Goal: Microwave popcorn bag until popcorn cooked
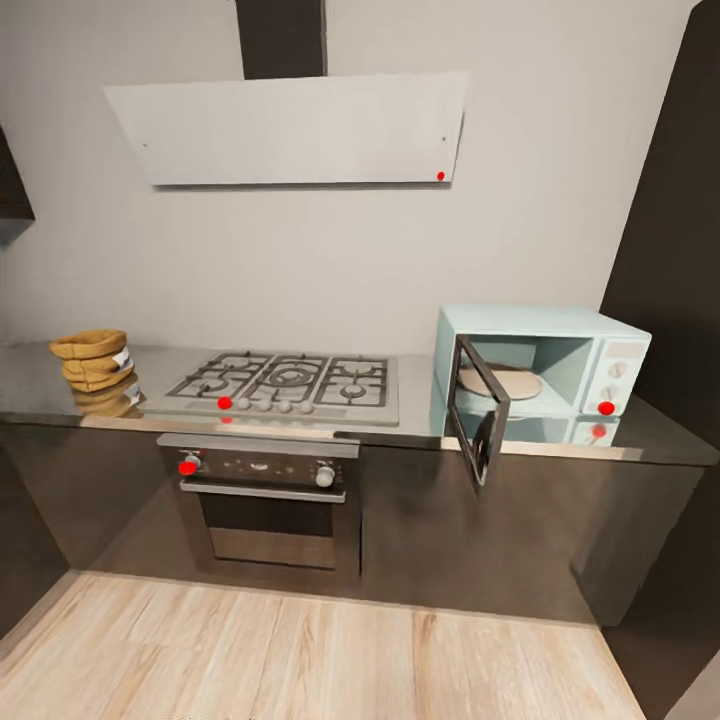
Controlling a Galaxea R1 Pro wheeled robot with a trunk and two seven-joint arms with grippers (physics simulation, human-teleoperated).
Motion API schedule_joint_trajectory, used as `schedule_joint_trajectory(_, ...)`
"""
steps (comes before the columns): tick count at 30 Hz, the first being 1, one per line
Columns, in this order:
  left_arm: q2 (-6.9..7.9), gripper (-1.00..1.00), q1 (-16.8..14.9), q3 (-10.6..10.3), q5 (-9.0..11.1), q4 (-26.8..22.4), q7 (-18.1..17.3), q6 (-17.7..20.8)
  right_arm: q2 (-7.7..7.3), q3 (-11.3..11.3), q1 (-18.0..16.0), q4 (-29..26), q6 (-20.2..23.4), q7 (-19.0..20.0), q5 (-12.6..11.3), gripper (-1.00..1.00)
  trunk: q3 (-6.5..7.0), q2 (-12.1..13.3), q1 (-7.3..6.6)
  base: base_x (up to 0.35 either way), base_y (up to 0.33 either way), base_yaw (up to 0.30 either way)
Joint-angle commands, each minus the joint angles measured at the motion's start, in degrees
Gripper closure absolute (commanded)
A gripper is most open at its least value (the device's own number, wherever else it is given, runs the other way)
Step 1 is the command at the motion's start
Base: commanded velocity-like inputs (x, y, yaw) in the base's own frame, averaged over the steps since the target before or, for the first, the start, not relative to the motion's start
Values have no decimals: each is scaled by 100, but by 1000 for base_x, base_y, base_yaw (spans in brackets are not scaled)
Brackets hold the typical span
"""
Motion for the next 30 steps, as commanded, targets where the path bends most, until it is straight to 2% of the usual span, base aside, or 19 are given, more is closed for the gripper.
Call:
schedule_joint_trajectory(1,-1,-100,-1,29,7,-4,-4,-11,30,-49,-7,19,-39,-22,65,-100,-4,-3,0,0,0,279)
schedule_joint_trajectory(12,-1,-100,-1,32,7,-4,-3,-11,47,13,-7,19,-14,-48,89,-100,6,-3,0,0,0,280)
schedule_joint_trajectory(17,2,-100,-1,33,7,-3,-3,-12,60,13,-7,19,-21,-56,435,-100,6,-3,0,0,0,280)
schedule_joint_trajectory(27,-8,-100,-1,18,1,-7,-4,-12,62,21,34,22,6,-9,495,-100,6,-3,0,0,0,280)
schedule_joint_trajectory(30,-9,-100,-1,16,-1,-4,-4,-12,68,21,36,27,22,136,501,-100,6,-3,0,0,0,280)
